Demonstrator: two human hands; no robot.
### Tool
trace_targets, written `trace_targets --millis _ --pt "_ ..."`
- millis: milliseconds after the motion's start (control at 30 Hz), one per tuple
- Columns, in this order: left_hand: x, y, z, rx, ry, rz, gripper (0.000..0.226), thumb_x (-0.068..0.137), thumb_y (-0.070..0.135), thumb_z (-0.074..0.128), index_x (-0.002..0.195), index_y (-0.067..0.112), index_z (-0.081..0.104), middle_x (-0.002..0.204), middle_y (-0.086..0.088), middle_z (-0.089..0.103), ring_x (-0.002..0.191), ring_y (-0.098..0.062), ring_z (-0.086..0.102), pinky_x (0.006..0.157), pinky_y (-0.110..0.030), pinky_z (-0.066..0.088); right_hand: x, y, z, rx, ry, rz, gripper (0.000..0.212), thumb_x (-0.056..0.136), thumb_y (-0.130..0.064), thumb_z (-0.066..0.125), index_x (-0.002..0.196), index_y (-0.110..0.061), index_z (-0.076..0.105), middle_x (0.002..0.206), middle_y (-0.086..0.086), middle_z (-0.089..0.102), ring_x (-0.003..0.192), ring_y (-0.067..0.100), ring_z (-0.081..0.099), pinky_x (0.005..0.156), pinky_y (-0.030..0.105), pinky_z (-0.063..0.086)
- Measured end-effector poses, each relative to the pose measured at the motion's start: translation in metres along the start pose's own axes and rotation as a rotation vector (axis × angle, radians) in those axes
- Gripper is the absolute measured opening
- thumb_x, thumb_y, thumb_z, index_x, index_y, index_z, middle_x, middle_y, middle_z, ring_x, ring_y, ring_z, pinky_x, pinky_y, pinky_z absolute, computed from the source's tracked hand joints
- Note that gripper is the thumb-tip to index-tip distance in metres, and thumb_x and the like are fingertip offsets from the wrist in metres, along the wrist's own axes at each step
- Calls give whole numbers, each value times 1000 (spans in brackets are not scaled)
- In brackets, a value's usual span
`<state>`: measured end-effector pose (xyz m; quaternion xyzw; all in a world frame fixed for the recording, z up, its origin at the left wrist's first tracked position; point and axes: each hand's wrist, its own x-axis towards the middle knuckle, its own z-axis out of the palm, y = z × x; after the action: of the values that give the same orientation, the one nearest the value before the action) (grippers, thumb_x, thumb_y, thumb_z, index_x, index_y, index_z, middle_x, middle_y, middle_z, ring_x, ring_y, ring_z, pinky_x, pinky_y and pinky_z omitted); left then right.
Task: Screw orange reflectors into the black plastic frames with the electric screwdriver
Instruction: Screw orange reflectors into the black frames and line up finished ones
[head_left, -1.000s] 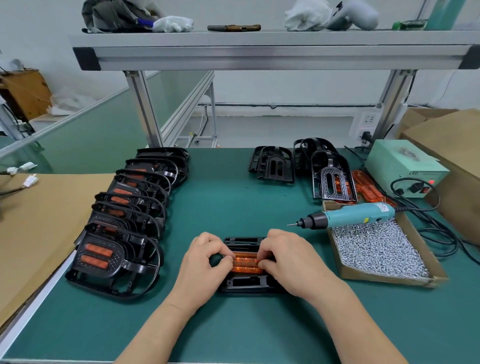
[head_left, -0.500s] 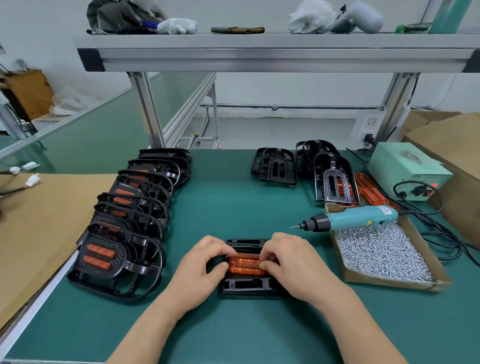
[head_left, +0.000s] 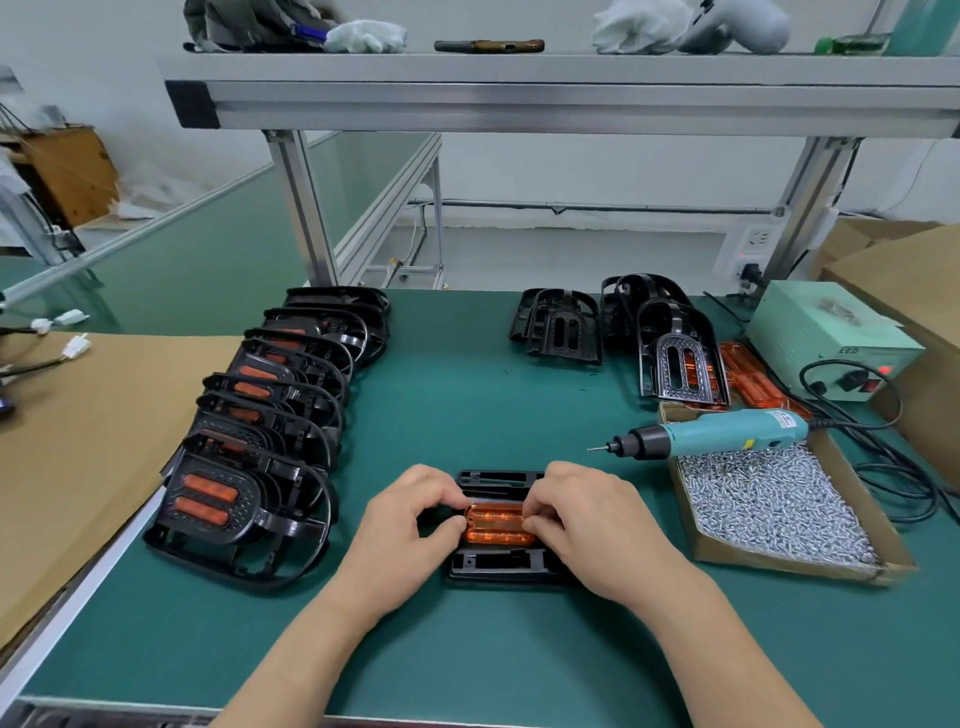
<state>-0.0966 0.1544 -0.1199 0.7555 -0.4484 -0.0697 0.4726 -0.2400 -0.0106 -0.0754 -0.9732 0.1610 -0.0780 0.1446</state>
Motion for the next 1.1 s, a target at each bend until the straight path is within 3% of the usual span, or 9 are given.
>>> trace_targets --millis 133,300,467,600,767,900,967,1067,1100 --pt "-1 1 -1 24 -46 11 20 85 14 74 97 30 74 102 14 61 105 -12 61 91 -15 43 2 -2 0 -3 -12 52 11 97 -38 59 95 -30 67 93 -12 53 95 15 57 80 33 45" --pt "2 3 4 67 -87 -71 17 85 15 74 77 29 71 97 10 53 101 -9 55 86 -18 38 7 -9 -1 -24 -62 72 8 96 -34 59 95 -30 66 99 -11 56 99 18 57 83 36 48" --pt "2 4 6 37 -81 -87 21 85 15 74 73 32 69 96 11 54 101 -9 54 87 -20 39 7 -6 -2 -12 -59 84 10 96 -37 60 96 -31 67 100 -10 58 100 17 57 83 35 47" --pt "1 2 5 38 -60 -87 20 85 17 75 75 34 69 95 15 53 101 -10 55 86 -16 38 -2 5 -10 153 72 94 12 95 -36 63 94 -27 71 91 -11 60 92 11 57 84 30 44" --pt "-2 1 4 55 -53 -90 15 86 20 74 79 33 71 97 16 53 101 -10 56 86 -19 41 -25 54 -45 77 271 380 13 88 -26 70 77 -26 66 82 -9 67 80 19 59 74 32 44" --pt "-5 3 5 58 -26 -69 13 86 23 75 84 36 74 100 16 56 102 -11 58 86 -20 44 -41 90 -56 -76 99 645 3 89 -27 69 89 -29 70 100 -1 74 98 27 64 83 37 51" --pt "-6 4 5 33 -14 -47 16 88 22 74 90 38 77 100 17 61 100 -11 61 83 -18 45 -44 97 -52 -104 24 679 12 87 -29 71 97 -23 73 105 1 74 103 28 64 85 36 52" --pt "-8 8 6 40 -26 -4 14 90 26 72 97 37 78 100 17 64 97 -11 64 82 -21 47 -39 99 -47 -39 36 685 4 84 -22 74 83 -25 71 93 0 73 97 27 64 82 34 51" --pt "-9 9 7 39 -29 -3 13 89 31 69 96 36 79 100 17 65 96 -11 65 81 -23 48 -37 101 -45 -11 56 688 12 84 -20 74 77 -27 68 89 -2 72 95 27 64 81 34 50"
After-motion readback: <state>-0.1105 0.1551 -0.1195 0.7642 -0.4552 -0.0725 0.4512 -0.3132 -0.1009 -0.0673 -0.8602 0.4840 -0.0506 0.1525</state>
